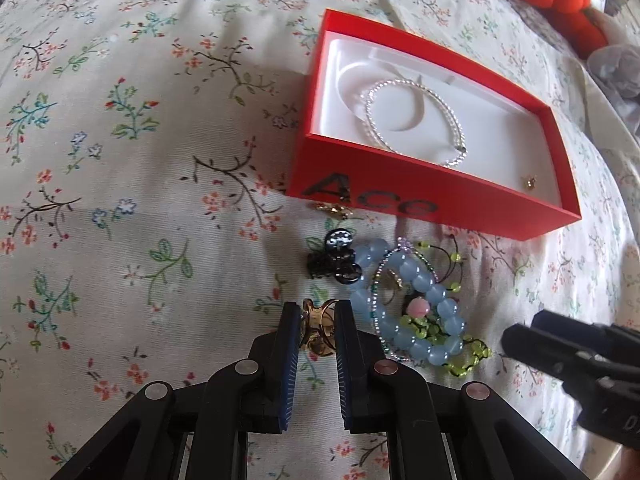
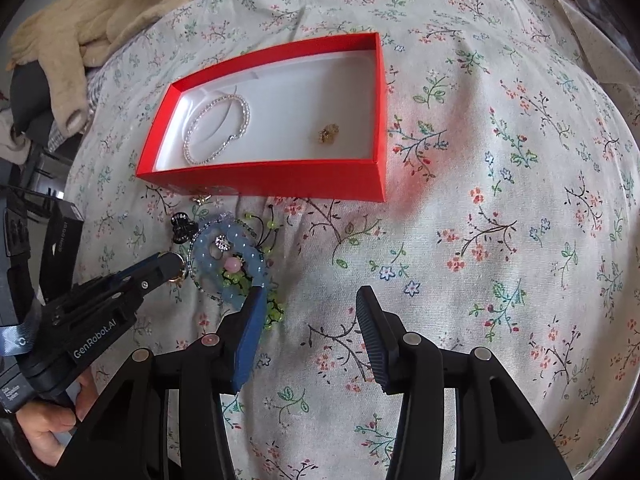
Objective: Organize jewelry
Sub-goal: 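Grasp the gold ring from the pile with the left tool, then carry the gold ring toward the box with the left tool while the right tool grasps the green bead bracelet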
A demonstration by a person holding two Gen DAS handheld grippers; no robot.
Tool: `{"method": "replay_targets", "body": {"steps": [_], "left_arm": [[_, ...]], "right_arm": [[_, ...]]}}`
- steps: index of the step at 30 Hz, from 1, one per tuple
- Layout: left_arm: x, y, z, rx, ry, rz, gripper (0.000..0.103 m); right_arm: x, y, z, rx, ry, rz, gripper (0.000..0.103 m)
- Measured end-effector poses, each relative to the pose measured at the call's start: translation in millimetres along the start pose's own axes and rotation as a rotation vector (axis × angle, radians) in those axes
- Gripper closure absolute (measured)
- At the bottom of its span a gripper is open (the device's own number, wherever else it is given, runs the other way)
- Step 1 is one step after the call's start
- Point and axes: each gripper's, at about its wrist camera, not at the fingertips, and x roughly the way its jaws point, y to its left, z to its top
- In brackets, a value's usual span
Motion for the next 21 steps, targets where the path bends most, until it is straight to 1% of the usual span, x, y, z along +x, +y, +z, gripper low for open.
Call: {"method": "replay_targets", "body": {"steps": [5, 7, 8, 9, 10, 12, 16, 17, 21], "left_arm": [[-5, 10, 0, -0.009, 0.001, 0.004, 0.091], [-6, 12, 0, -0.008, 0.0, 0.007, 0.091], [-6, 14, 0, -0.008, 0.001, 0.008, 0.091], [-6, 14, 0, -0.008, 0.0, 0.008, 0.091], [-7, 15, 0, -0.008, 0.001, 0.007, 0.091], [-8, 17, 0, -0.009, -0.001, 0.006, 0.091], [-8, 18, -2, -0.011, -0.001, 0.007, 0.091], [-9, 19, -2, -0.012, 0.0, 0.006, 0.091], [-10, 18, -1, -0.014, -0.003, 0.001, 0.091]], "right_arm": [[18, 11, -3, -0.017, 0.058, 0.021, 0.054], [22, 14, -2, -0.021, 0.065, 0.017, 0.054], [23, 13, -2, -0.015, 0.066, 0.021, 0.057], [24, 13, -1, -0.008, 0.065, 0.025, 0.062], [24, 12, 0, -0.003, 0.064, 0.024, 0.065], [24, 12, 0, -0.008, 0.065, 0.024, 0.075], [24, 15, -3, -0.042, 0.075, 0.031, 0.085], [24, 15, -4, -0.052, 0.077, 0.032, 0.09], [20, 17, -6, -0.073, 0.068, 0.038, 0.094]]}}
